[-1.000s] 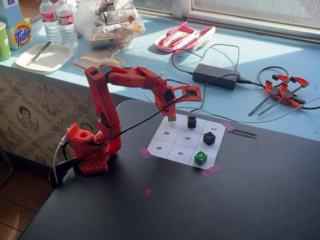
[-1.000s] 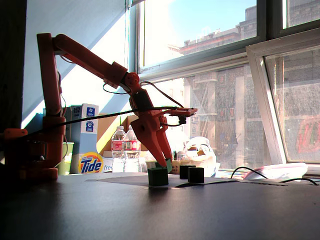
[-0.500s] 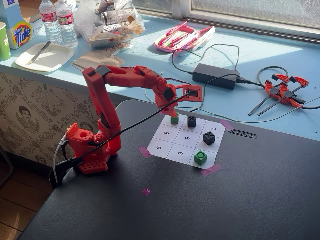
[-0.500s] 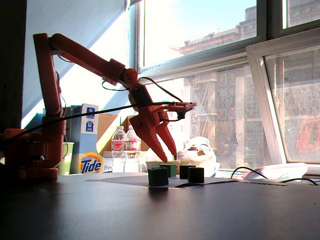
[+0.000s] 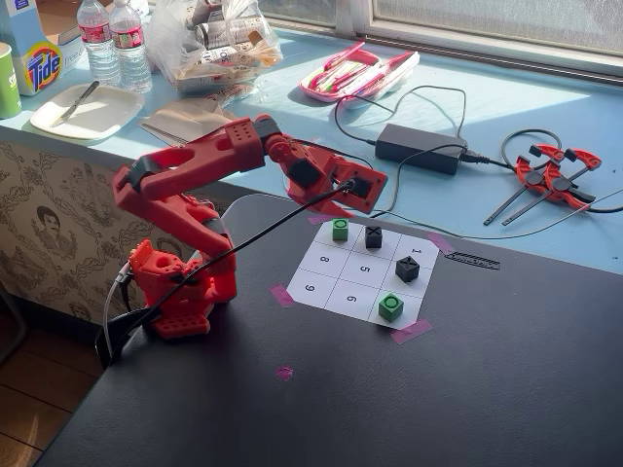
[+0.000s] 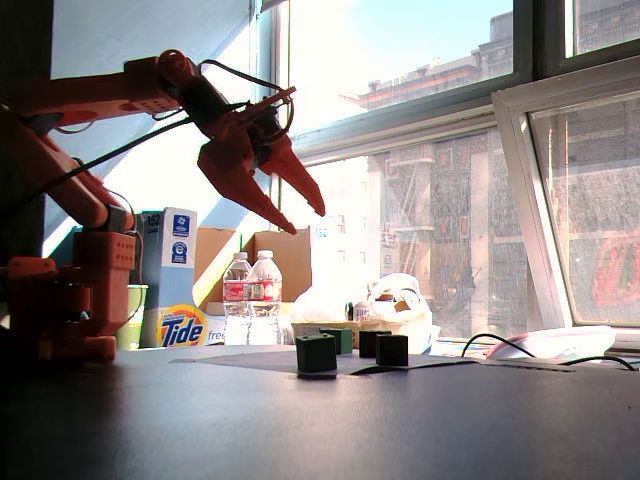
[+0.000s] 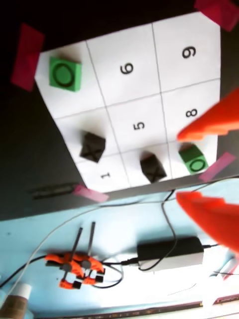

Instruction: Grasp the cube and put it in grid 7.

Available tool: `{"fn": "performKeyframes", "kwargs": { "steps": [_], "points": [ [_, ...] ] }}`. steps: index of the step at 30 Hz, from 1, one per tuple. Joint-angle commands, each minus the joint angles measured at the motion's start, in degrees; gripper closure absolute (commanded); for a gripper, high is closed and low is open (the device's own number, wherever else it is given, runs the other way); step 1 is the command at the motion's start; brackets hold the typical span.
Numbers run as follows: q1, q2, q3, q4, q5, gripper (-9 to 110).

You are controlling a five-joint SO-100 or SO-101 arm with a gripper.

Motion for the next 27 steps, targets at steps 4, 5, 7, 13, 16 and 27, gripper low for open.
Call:
{"fn": "performKeyframes", "kwargs": {
  "steps": [4,5,7,13,16,27],
  "points": [
    [15.6,15.0,7.8,3.2,2.5,101],
    [18.0,17.3,9.4,3.7,3.7,101],
    [22.2,21.8,12.7,3.9,6.1,101],
    [27.7,31.1,25.5,1.1,14.4,101],
    [28.8,33.9,30.4,0.0,20.5,101],
    [32.3,40.0,44.2,-3.4,25.8,101]
  ]
}}
